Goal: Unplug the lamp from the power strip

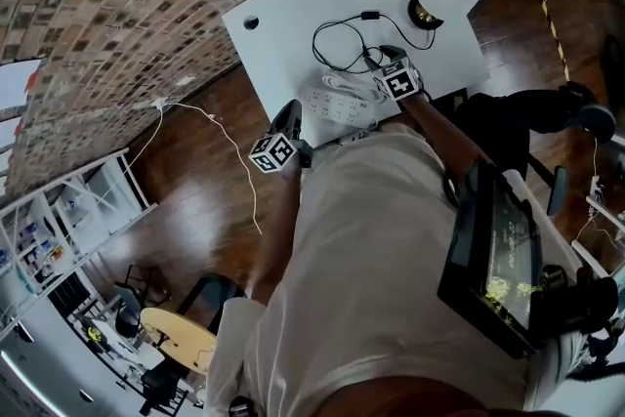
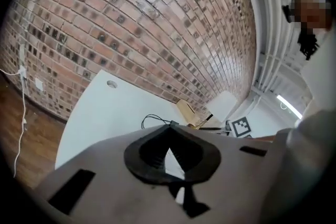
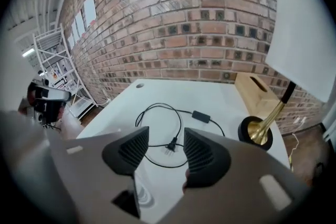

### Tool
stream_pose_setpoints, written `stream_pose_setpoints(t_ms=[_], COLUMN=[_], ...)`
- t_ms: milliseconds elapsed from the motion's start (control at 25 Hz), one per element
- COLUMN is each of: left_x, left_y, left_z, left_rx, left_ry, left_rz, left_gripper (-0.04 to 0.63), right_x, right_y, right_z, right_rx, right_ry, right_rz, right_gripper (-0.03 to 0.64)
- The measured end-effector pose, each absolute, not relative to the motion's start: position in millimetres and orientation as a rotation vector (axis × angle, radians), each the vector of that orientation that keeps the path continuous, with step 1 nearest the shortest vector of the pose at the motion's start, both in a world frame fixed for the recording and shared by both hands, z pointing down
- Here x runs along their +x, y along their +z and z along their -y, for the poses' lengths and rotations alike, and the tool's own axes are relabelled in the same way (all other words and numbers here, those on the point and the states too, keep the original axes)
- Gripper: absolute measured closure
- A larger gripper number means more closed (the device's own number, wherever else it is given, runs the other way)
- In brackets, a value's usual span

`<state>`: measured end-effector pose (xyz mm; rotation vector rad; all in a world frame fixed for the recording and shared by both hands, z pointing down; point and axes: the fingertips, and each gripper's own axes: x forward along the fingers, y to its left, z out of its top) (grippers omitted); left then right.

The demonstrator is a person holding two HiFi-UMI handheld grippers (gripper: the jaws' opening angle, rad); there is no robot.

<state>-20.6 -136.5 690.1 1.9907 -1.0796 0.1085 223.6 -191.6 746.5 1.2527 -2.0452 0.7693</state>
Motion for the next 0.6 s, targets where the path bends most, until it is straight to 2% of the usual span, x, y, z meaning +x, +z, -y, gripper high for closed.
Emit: stream_pose_setpoints(t_ms=[320, 600], left_x=[-49, -67], left_y=[684, 664], left_z=[148, 143], left_rx=[1.911, 2.004], left_ry=[0.083, 0.178], left_rz=[1.096, 0.968], left_gripper=[0.595, 0.595], right_x=[259, 233], right_y=[687, 660], right_z=[206, 195], right_rx=[1.542, 1.623], right_ry=[0.697, 0.531], right_rz=[2.099, 2.065], right_gripper=[0.426, 0.458])
